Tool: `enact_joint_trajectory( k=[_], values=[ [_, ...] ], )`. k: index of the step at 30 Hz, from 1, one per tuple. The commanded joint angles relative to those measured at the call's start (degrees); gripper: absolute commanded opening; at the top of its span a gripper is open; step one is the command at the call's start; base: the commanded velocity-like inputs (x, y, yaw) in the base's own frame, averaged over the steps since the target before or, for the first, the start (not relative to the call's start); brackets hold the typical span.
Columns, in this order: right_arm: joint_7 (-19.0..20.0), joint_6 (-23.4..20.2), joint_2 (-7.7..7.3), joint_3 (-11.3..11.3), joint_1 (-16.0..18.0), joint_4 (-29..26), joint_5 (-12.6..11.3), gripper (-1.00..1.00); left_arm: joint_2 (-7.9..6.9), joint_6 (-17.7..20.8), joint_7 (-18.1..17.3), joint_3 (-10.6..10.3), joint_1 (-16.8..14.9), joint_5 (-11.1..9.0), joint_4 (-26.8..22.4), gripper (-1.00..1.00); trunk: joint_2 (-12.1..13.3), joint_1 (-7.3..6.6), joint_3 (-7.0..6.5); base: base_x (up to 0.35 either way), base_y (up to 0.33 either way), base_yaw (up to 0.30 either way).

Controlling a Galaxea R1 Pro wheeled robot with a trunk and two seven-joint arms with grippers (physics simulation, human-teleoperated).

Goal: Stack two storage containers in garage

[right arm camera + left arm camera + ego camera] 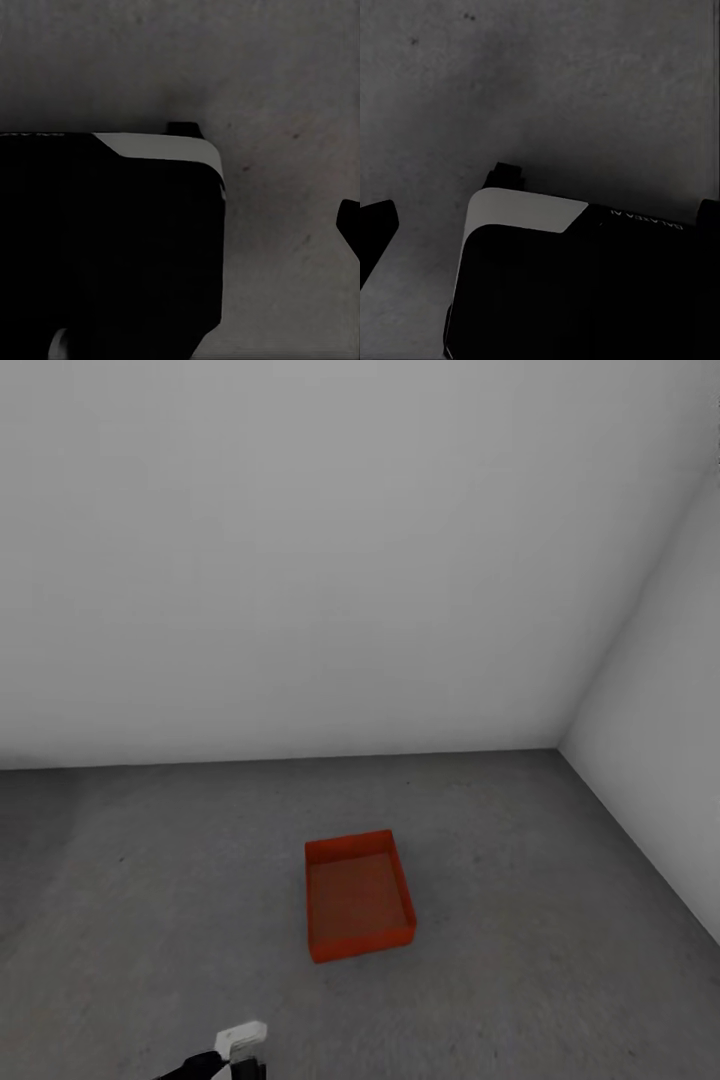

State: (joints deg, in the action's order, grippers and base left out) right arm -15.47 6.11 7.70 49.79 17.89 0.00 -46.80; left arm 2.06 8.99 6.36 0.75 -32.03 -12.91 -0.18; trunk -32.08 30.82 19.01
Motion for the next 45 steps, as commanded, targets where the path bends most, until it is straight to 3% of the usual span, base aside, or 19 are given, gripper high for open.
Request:
enact_joint_trajectory(
  k=[1,3,5,8,14,22,45],
  values=[
    [0.05,0.21,0.02,0.48,-0.07,0.00,-0.61,1.00,-0.33,0.18,-1.69,0.04,0.19,-0.41,-0.01,1.00,-0.07,0.02,-0.02,0.000,0.000,0.000],
    [2.12,0.27,-0.10,0.47,-0.31,0.00,-0.66,1.00,-1.71,0.12,-6.16,0.04,1.14,-0.35,-0.05,1.00,-0.07,0.02,-0.20,0.000,0.000,0.000],
    [4.37,0.29,-0.40,0.43,-0.44,0.00,-0.71,1.00,-2.34,0.09,-7.50,0.04,1.66,-0.32,-0.06,1.00,-0.07,0.02,-0.38,0.000,0.000,0.000],
    [7.77,0.16,-1.78,0.46,-0.54,0.04,-0.62,1.00,-2.91,-1.02,-8.54,-0.04,2.98,-0.24,-0.08,1.00,-0.07,0.02,-0.65,0.000,0.000,0.000],
    [9.66,0.10,-3.87,0.47,-0.57,1.27,-0.49,1.00,-2.91,-4.42,-8.94,-0.21,4.18,0.85,-0.04,1.00,-0.07,0.02,-1.18,0.000,0.000,0.000],
    [10.27,0.30,-3.81,0.48,-4.04,1.75,-0.06,1.00,-3.00,-5.02,-8.92,-0.22,5.28,1.89,-0.08,1.00,-0.07,0.02,-1.90,0.000,0.000,0.000],
    [10.26,0.32,-3.85,0.48,-4.35,1.76,-0.13,1.00,-2.92,-5.12,-8.91,-0.22,5.31,2.10,-0.08,1.00,-0.07,0.02,-3.96,0.000,0.000,0.000]
  ],
)
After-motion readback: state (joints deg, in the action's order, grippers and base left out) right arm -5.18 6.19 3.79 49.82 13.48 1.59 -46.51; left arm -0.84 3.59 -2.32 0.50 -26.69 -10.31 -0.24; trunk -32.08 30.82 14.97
